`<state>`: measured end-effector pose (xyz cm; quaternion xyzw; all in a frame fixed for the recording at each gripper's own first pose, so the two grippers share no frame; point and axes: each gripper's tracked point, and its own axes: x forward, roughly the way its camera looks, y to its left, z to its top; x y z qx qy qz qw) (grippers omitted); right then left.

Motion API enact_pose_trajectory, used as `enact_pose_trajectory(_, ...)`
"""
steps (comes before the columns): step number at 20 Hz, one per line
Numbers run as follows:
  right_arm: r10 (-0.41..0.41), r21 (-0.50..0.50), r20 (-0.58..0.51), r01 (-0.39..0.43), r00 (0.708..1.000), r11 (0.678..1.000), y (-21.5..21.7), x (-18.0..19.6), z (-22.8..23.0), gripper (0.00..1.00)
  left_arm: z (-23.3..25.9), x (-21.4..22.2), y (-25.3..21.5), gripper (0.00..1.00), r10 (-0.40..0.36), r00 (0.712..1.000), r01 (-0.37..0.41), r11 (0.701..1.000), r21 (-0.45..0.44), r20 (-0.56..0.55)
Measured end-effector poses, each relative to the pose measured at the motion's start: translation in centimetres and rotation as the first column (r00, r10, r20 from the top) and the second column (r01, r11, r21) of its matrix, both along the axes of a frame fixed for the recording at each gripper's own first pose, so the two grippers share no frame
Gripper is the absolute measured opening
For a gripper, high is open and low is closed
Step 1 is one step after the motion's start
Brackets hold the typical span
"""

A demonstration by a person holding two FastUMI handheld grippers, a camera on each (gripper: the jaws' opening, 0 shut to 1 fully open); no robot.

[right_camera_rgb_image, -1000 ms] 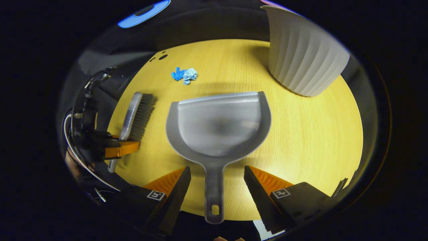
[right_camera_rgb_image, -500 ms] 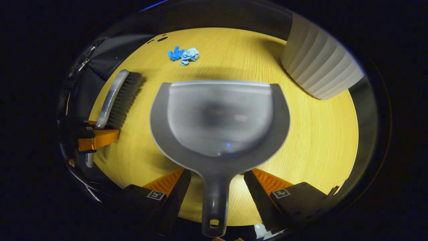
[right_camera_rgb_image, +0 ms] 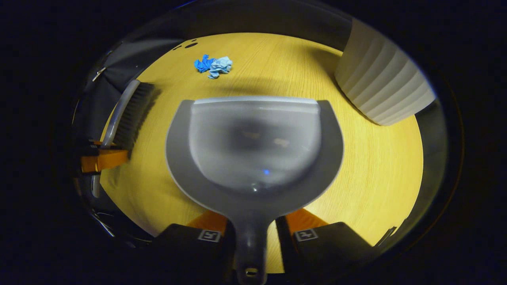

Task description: Pick up the small broom and dustpan from the desktop, sweep the trash into the dustpan with the broom, and then empty the trash into the garbage bin.

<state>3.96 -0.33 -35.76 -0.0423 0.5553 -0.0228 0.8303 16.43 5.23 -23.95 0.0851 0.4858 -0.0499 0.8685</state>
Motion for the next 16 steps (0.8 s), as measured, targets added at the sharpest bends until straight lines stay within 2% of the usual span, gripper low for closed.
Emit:
enact_pose_trajectory(1,0.010,0.021,-0.015,-0.009,1.000,1.000,0.1,-0.1,-0.1,0.40,0.3,0.8,0.2,0.24,-0.007,1.000,0.007,1.000,0.015,0.010)
enact_pose_trajectory(3,0.029,0.047,-0.054,-0.027,0.998,0.999,0.1,-0.2,-0.2,0.39,1.2,2.1,0.4,0.24,-0.024,0.999,0.024,0.999,0.034,0.023)
enact_pose_trajectory(4,0.039,0.055,-0.072,-0.035,0.997,0.998,0.1,-0.3,-0.2,0.31,1.7,2.9,0.4,0.24,-0.034,0.999,0.033,0.999,0.038,0.022)
enact_pose_trajectory(5,0.045,0.063,-0.075,-0.040,0.996,0.997,0.1,-0.2,0.0,0.39,2.1,3.7,0.4,0.24,-0.048,0.999,0.047,0.998,0.042,0.021)
enact_pose_trajectory(6,0.055,0.070,-0.075,-0.050,0.996,0.996,0.1,-0.2,-0.2,0.37,2.6,4.8,0.2,0.24,-0.065,0.998,0.064,0.997,0.048,0.025)
enact_pose_trajectory(7,0.070,0.074,-0.083,-0.064,0.994,0.995,0.0,-0.6,-0.2,0.29,3.1,5.9,0.1,0.24,-0.088,0.996,0.086,0.995,0.059,0.030)
enact_pose_trajectory(9,0.095,0.070,-0.101,-0.089,0.990,0.994,-0.6,-1.7,0.1,0.42,4.1,8.1,0.1,0.24,-0.126,0.991,0.123,0.989,0.080,0.036)
enact_pose_trajectory(10,0.101,0.066,-0.100,-0.094,0.990,0.993,-0.9,-2.2,0.0,0.35,4.4,9.2,-0.2,0.23,-0.141,0.989,0.138,0.986,0.089,0.032)
enact_pose_trajectory(12,0.097,0.067,-0.091,-0.091,0.991,0.994,-1.5,-3.4,0.4,0.38,4.8,11.1,-0.5,0.27,-0.177,0.984,0.174,0.978,0.117,0.016)
enact_pose_trajectory(13,0.094,0.058,-0.087,-0.089,0.992,0.994,-2.0,-4.0,0.5,0.35,4.9,12.1,-0.5,0.24,-0.197,0.980,0.194,0.971,0.142,0.009)
enact_pose_trajectory(16,0.077,0.045,-0.079,-0.074,0.994,0.996,-2.8,-4.8,0.6,0.35,4.5,14.3,-1.3,0.24,-0.250,0.968,0.250,0.942,0.224,-0.030)
